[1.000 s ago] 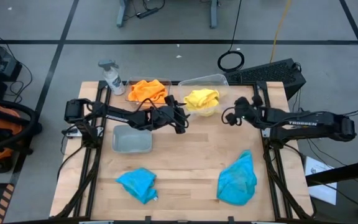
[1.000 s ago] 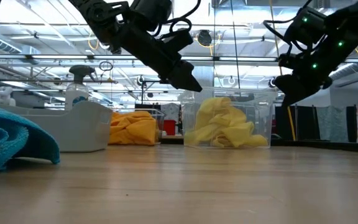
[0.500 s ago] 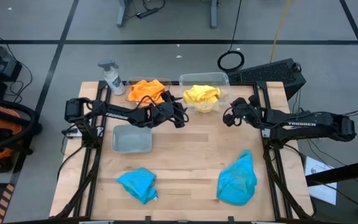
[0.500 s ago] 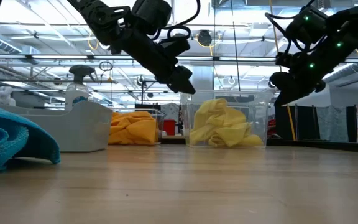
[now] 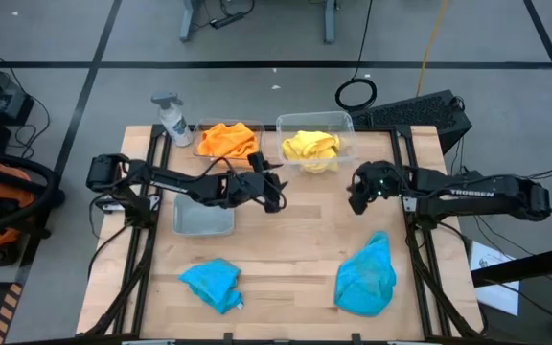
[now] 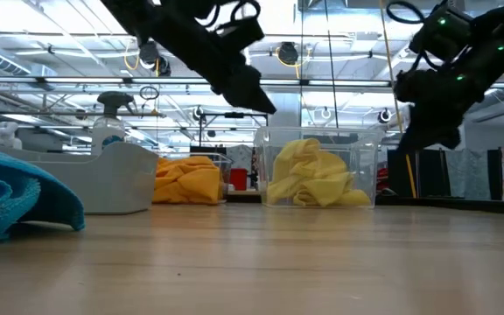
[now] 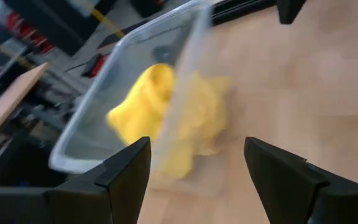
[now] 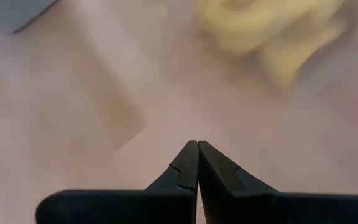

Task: Sort microfiber towel by color & place in baskets
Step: Put the right blue towel into the gray bin

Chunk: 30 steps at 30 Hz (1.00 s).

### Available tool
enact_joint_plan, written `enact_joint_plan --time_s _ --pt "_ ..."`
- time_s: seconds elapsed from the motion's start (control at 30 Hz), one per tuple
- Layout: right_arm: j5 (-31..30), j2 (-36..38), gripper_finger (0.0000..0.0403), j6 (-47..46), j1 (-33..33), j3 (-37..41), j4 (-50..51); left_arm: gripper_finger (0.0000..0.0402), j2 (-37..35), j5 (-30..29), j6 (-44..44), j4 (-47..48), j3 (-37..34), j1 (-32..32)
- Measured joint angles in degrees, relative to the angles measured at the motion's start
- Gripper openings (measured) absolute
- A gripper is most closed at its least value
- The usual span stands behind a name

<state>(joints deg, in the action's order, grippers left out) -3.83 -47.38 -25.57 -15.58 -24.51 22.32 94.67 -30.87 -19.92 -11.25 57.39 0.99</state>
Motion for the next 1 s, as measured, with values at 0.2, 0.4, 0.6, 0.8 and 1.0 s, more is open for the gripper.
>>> enact_joint_plan --time_s 0.2,0.4,0.6,0.8,1.0 --pt "4.4 3.6 0.0003 -10.9 11.8 0.0 10.2 0.0262 -0.2 8.4 -0.1 0.0 0.0 -3.5" --pt "4.1 4.4 0.0023 -30.3 29.5 0.0 13.3 0.0262 -0.2 10.9 0.0 1.5 0.0 -6.2" --pt "3.1 1.7 0.0051 -45.3 46.9 -2.0 12.0 0.0262 -0.2 12.6 0.0 1.6 0.0 -7.5" --pt "0.5 -4.9 0.0077 -59.0 58.3 -8.2 16.7 0.0262 -0.2 22.4 0.1 4.2 0.0 -7.6" --pt "-0.1 -16.6 0.0119 -59.1 64.6 -13.7 15.9 0.0262 -0.1 23.6 0.1 4.9 0.0 -7.6"
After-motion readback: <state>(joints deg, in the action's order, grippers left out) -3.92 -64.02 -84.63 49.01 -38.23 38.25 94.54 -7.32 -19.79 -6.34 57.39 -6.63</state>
